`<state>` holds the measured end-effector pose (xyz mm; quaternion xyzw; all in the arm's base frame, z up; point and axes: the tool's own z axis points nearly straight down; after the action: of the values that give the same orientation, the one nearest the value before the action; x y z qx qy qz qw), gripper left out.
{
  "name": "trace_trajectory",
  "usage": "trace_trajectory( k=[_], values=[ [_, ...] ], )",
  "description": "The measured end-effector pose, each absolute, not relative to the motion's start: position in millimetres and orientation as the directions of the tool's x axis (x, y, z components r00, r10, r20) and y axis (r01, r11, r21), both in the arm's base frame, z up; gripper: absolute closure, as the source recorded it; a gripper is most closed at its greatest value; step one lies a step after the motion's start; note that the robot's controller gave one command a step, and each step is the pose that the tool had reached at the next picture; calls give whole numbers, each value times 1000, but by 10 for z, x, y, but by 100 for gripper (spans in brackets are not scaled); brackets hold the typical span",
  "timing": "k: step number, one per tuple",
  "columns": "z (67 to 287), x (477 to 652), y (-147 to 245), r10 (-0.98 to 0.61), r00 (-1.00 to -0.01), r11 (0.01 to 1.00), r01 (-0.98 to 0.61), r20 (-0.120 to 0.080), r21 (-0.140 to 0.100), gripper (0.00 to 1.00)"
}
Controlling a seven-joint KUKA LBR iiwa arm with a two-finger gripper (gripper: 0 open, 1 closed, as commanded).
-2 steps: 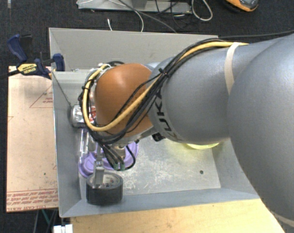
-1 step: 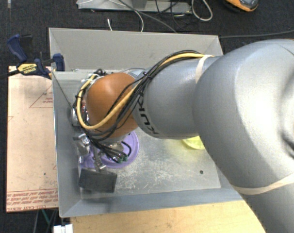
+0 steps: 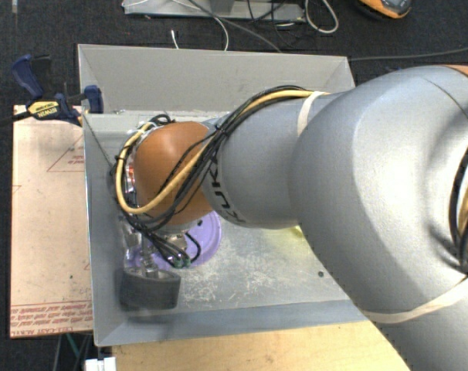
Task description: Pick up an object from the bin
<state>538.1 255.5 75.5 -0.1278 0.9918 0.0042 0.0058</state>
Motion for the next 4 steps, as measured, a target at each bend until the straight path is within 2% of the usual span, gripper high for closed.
trace_trajectory(
  k=[1, 2, 3, 4],
  values=[
    [752, 5490, 2556, -457, -890, 890, -457, -8, 12, 0],
    [770, 5388, 2580, -264, -965, 965, -264, -14, 11, 0],
    [743, 5486, 2559, -449, -894, 894, -449, -9, 13, 100],
    [742, 5486, 2558, -449, -894, 893, -449, -9, 13, 100]
  ],
)
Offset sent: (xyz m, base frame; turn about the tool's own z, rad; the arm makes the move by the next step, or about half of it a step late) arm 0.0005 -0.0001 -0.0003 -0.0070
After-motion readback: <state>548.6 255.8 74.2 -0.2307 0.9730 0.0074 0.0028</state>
